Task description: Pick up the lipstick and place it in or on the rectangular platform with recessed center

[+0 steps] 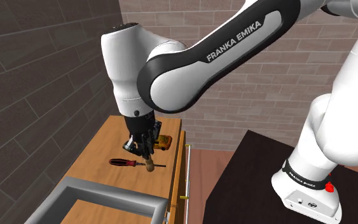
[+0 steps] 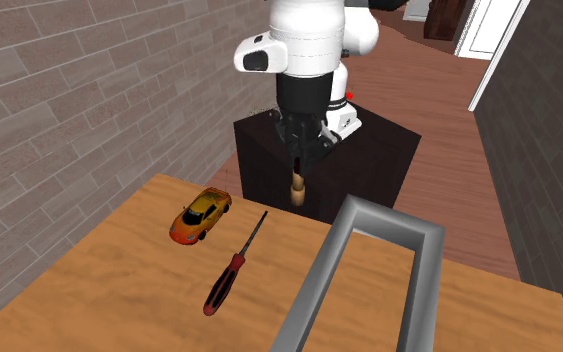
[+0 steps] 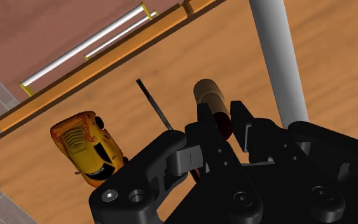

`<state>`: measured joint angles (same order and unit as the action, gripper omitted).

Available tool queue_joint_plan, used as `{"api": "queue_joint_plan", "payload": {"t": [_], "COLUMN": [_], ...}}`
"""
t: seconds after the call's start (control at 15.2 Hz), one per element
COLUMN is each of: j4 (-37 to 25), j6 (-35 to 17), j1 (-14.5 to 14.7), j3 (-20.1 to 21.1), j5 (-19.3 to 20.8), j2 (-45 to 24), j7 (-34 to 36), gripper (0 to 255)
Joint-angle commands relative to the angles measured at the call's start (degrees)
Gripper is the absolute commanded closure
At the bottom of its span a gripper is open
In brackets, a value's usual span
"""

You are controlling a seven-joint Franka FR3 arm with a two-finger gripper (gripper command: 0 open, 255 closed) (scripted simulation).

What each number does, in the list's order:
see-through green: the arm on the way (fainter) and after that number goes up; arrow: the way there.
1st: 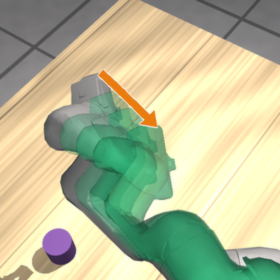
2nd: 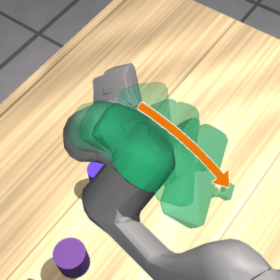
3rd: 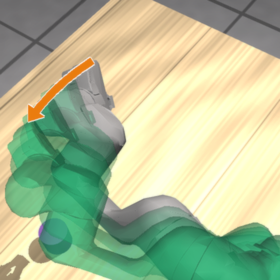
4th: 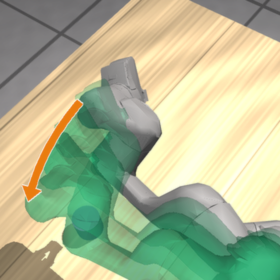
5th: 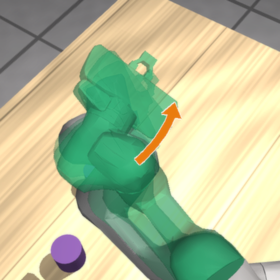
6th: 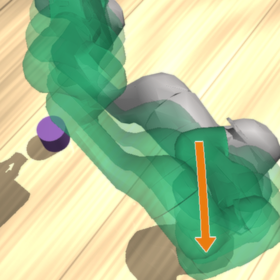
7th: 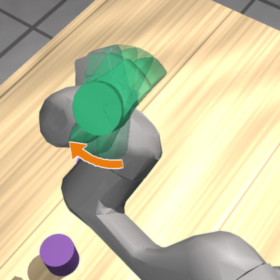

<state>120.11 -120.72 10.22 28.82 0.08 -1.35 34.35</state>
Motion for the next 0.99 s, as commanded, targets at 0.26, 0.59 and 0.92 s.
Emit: {"api": "queue_joint_plan", "payload": {"t": [0.26,0.59,0.92], "j4": [-3.0,-5.7,-15.1], "j6": [4.6,8.4,11.4], "j1": [-0.2,-0.3,2.4], "j3": [-0.1,-0.2,2.2], "j5": [-1.0,-1.6,2.3], "j2": [1.8,3.0,-4.3], "j7": [-0.7,-1.1,5.3], "gripper": [255,255,255]}}
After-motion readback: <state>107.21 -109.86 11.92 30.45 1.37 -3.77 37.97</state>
